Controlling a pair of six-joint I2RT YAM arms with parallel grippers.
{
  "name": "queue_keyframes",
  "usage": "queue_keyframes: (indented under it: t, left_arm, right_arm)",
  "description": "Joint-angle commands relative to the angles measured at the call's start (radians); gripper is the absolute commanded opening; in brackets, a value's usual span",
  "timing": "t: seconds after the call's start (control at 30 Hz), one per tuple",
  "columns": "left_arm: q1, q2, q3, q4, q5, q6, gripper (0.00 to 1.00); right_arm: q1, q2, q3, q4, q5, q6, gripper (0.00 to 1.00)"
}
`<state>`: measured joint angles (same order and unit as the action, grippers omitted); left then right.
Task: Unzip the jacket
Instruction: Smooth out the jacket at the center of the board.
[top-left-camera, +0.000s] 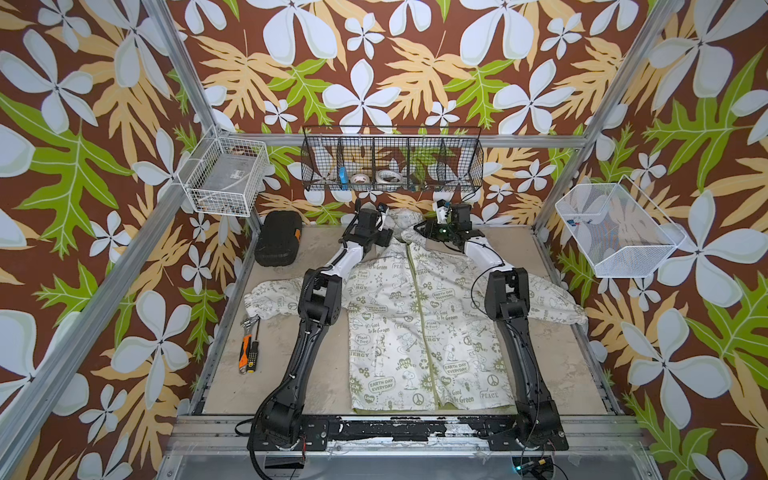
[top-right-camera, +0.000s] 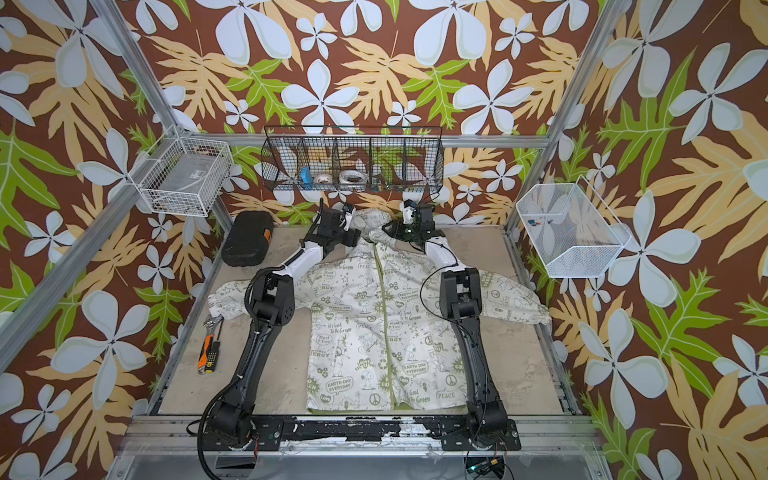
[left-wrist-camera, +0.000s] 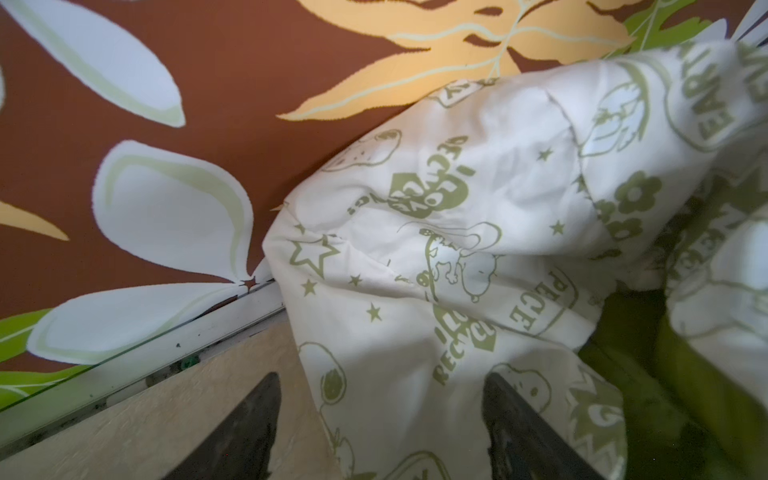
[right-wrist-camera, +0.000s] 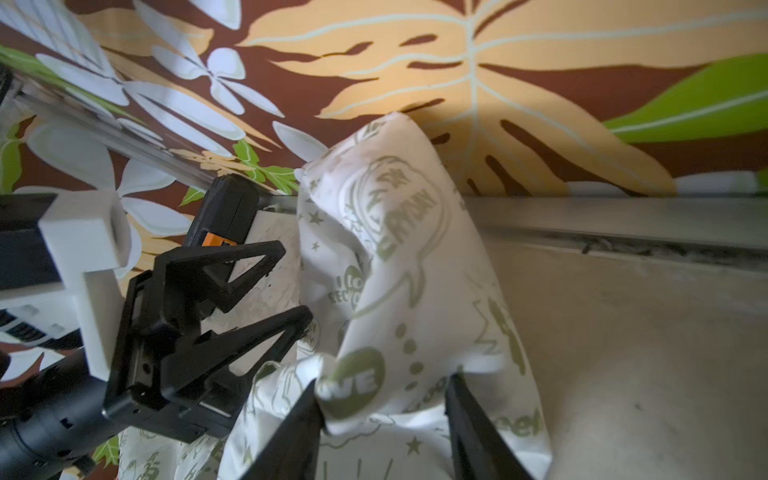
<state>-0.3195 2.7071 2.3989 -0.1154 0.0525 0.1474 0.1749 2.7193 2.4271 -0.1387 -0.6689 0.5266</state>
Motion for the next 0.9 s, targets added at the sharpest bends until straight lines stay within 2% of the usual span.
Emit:
queue_keyframes:
  t: [0.0,0.13,0.27,0.3,0.4,0.47,0.57,0.67,0.7,0.87]
  left_arm:
    - [0.015,0.012,0.021,0.0,-0.03,-0.068,0.73]
    - [0.057,0.005,0.003,0.012,-0.031,-0.172,0.7]
    - [0.09,-0.014,-0.039,0.04,-0.009,-0.232,0.69]
    - [0.093,-0.023,-0.051,0.049,-0.014,-0.227,0.7]
    - [0.093,-0.07,-0.096,0.067,-0.054,-0.197,0.77]
    - [0.094,-0.115,-0.136,0.079,-0.077,-0.176,0.83]
    - [0.093,-0.201,-0.208,0.082,-0.15,-0.146,0.88]
    - [0.094,-0.318,-0.337,0.103,-0.248,-0.145,0.92]
    - [0.093,-0.37,-0.402,0.12,-0.277,-0.146,0.99]
    - [0.093,-0.629,-0.759,0.245,-0.405,-0.153,1.0]
  right_arm:
    - [-0.023,0.016,0.001,0.063,0.063,0.062,0.31]
    - [-0.079,0.073,0.038,0.055,0.069,0.065,0.2]
    - [-0.117,0.111,0.054,0.04,0.042,0.019,0.22]
    - [-0.122,0.114,0.056,0.034,0.028,-0.002,0.26]
    - [-0.13,0.102,0.053,-0.025,0.003,-0.079,0.55]
    - [-0.131,0.057,0.022,-0.075,0.026,-0.135,0.63]
    - [-0.138,-0.065,-0.112,-0.078,0.065,-0.174,0.66]
    - [-0.155,-0.209,-0.276,-0.069,0.117,-0.175,0.66]
    - [-0.16,-0.256,-0.332,-0.071,0.127,-0.171,0.65]
    - [-0.187,-0.495,-0.664,-0.032,0.16,-0.154,0.63]
